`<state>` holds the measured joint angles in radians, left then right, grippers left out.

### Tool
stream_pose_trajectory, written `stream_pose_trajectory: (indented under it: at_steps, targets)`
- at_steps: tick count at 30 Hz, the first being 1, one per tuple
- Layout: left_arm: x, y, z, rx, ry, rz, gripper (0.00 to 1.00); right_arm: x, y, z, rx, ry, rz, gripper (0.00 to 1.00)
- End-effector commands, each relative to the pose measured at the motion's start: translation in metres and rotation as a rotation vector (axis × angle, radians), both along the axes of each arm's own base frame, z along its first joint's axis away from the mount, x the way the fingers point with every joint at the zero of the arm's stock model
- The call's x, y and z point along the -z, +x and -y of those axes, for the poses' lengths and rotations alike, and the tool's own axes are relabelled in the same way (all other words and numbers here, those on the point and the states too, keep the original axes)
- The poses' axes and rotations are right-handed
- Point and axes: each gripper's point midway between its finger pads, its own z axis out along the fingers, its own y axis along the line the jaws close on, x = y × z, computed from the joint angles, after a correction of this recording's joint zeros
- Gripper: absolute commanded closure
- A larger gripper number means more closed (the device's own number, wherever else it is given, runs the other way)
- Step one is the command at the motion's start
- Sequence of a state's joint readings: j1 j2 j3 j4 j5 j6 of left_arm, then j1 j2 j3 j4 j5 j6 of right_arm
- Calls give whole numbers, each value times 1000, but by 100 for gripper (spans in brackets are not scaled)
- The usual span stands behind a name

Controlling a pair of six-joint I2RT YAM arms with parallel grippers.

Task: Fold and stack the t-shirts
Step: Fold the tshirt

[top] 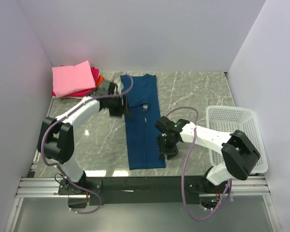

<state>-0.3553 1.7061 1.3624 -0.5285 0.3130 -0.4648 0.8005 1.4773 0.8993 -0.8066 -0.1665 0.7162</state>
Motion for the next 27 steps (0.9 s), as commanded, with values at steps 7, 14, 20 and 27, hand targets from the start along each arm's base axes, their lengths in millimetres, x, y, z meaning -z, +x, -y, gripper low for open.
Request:
stream_pose_trajectory:
  at_steps: [7, 14, 20, 27]
  targets:
    - [64, -153, -15, 45, 46, -365, 36, 11, -22, 1, -13, 63, -11, 48]
    - [72, -201, 6, 87, -46, -440, 37, 18, -21, 3, -29, 65, 10, 49]
    - [87, -231, 23, 168, -30, -510, 37, 21, -16, 6, -56, 38, 29, 49]
    - [103, -248, 32, 202, 17, -566, 36, 30, -18, 4, -77, 42, 12, 50]
